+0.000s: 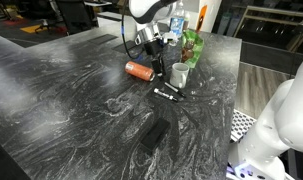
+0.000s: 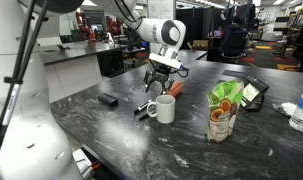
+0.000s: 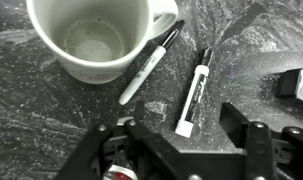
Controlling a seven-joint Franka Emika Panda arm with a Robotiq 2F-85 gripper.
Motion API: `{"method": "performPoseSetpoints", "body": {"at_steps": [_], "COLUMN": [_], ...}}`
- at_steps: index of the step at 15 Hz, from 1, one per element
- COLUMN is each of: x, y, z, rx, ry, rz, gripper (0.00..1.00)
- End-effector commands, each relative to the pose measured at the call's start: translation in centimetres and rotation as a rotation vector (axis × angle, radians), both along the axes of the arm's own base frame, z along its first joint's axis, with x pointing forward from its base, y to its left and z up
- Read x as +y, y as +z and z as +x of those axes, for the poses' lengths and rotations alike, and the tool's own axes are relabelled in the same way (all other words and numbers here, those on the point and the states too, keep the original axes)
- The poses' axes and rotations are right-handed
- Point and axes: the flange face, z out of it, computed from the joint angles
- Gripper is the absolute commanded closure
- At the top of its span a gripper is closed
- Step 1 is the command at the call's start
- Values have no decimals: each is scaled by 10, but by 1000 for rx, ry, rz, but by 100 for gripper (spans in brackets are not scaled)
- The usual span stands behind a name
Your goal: Pick the marker from the cup and put it on the table
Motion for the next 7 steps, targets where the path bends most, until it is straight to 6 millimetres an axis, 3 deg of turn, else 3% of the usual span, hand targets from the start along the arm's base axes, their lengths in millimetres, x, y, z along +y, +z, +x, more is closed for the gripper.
{"method": "performPoseSetpoints", "body": {"at_steps": [1, 7], "x": [6, 5], "y": [25, 58], "z": [5, 12], "rx": [-132, -319], "ry": [80, 40], "rz": [-94, -82], "gripper": [0, 0]}}
